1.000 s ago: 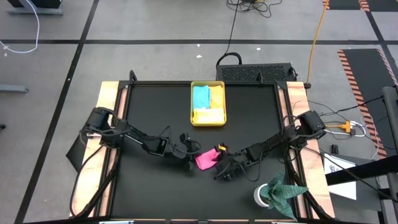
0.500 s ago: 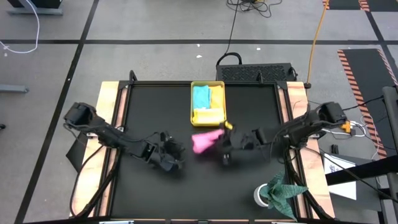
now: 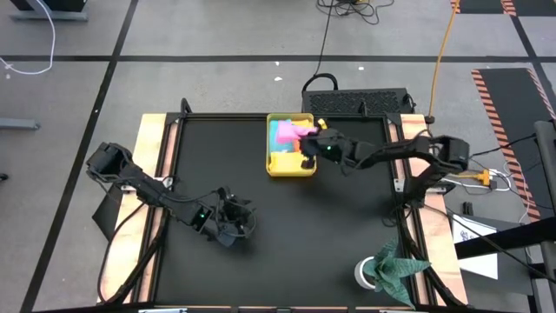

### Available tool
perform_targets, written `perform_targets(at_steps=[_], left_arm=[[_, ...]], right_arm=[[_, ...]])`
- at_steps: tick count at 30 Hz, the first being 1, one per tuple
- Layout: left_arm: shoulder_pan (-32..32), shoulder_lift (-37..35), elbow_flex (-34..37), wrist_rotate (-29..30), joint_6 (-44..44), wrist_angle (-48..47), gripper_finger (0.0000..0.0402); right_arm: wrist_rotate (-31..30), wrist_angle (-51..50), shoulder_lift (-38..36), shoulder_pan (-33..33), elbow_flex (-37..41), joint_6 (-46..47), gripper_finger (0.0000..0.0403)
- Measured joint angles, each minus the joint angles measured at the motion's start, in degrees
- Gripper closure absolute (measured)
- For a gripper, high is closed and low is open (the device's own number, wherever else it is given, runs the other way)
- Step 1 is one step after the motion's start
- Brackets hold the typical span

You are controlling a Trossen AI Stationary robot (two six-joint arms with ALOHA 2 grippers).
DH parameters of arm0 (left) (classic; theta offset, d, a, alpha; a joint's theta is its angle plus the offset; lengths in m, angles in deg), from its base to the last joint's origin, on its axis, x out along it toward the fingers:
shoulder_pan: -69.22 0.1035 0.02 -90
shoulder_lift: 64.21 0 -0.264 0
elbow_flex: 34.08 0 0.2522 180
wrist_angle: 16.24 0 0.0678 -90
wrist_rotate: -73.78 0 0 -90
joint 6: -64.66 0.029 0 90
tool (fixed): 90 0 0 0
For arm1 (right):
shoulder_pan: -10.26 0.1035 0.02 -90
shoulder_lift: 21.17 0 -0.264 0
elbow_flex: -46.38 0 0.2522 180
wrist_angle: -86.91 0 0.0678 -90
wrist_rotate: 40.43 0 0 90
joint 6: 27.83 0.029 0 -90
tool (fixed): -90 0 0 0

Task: Fold microfiber towels
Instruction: Put the pink towel into the yellow bin

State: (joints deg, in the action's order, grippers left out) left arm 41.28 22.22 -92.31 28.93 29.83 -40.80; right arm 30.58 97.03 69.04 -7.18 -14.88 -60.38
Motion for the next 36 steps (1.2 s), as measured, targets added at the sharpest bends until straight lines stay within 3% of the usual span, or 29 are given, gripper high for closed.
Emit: perform_targets(at_steps=[7,17,20,27,36], left_arm=[[0.15,0.01,0.00,0.01,0.00,-0.05,0.0280],[0.15,0.00,0.00,0.01,-0.04,0.04,0.0280],[0.15,0.01,0.00,0.01,-0.04,0.06,0.0280],[0.15,0.01,0.00,0.01,0.00,0.03,0.0280],[0.15,0.01,0.00,0.01,0.00,0.03,0.0279]], right_arm=[[2.38,-0.22,6.13,2.30,0.02,3.82,0.0394],[4.70,-4.87,5.87,4.75,0.00,6.08,0.0386],[9.19,-5.78,5.87,4.43,0.00,8.50,0.0368],[13.18,-6.88,5.87,4.35,0.00,9.08,0.0298],[13.52,-11.31,3.77,4.32,0.00,12.62,0.0215]])
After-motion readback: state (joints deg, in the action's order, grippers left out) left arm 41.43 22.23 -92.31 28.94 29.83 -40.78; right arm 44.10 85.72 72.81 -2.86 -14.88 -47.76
